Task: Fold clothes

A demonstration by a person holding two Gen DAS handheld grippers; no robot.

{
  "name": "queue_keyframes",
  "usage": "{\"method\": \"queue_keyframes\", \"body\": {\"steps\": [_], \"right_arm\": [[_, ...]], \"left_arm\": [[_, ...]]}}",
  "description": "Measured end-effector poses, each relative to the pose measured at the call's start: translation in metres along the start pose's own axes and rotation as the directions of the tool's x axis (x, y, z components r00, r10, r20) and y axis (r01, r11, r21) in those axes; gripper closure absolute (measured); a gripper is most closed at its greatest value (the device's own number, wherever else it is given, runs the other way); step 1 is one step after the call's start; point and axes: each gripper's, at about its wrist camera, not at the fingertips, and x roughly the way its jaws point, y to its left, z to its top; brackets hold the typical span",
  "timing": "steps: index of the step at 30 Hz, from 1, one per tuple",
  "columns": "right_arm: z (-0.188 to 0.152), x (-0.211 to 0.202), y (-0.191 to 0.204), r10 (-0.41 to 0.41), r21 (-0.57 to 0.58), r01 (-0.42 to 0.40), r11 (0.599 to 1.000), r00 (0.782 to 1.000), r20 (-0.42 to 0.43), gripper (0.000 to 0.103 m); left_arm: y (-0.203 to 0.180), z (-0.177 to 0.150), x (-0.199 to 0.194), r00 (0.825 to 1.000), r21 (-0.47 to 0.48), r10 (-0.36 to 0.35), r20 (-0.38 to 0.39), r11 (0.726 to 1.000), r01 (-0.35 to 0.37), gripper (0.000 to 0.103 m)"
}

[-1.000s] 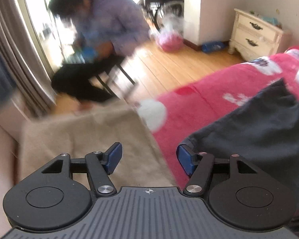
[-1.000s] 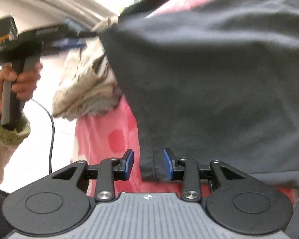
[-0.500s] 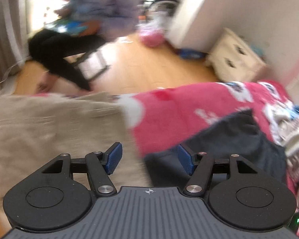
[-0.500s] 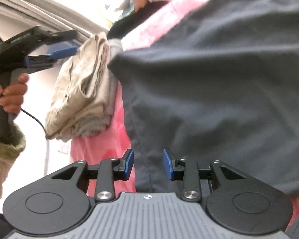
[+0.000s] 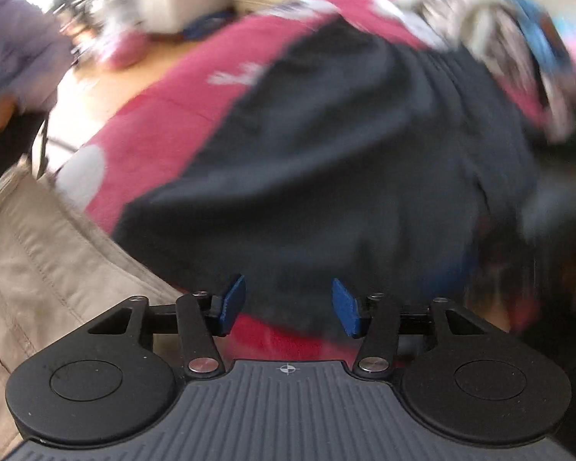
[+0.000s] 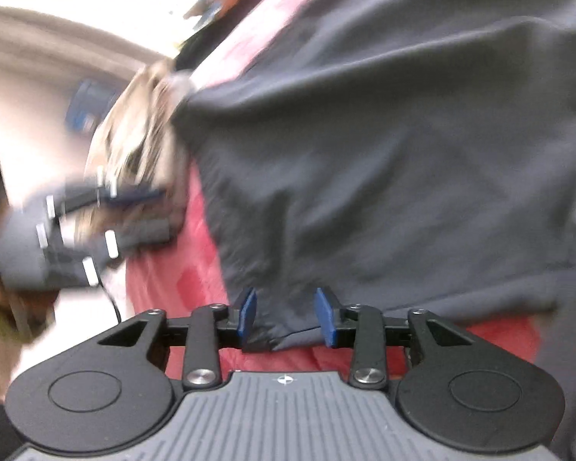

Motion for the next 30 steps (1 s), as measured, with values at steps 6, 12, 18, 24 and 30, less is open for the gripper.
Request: {"method": "queue_keyframes", "body": {"steps": [6,12,18,24,30], "right_arm": [[-0.018,0.006,-0.022,0.077,0.256,-0.051,0.965,0.993,-0.09,0.053],[-0.012,0.034,-0.029,0.066,0.382,-0.039,0.924,0.996,-0.057,0.054],[-0.016,0.041,-0.027,0.056,0.368,-0.032,0.929,0.997,-0.054,0.1],[-0.026,0.026,-0.024,0.026,0.308,0.025,0.951,0.987,-0.16,0.1],[-0.028,0.023,-0.023,0.022,0.328,0.041,0.944,0.982,-0.186,0.086]], "left_arm": [[-0.009,-0.018,0.009,0.999,-0.05,-0.031,-0.022,0.998,0.029,0.051],[-0.041,-0.029,0.011,0.996,0.175,-0.09,0.028,0.981,0.084,0.05],[-0.047,-0.036,0.022,0.988,0.184,-0.152,0.017,0.972,0.146,0.05],[-0.041,-0.034,0.024,0.969,0.126,-0.249,-0.002,0.961,0.247,0.049],[-0.041,-0.037,0.033,0.964,0.113,-0.262,-0.054,0.957,0.267,0.048]]}}
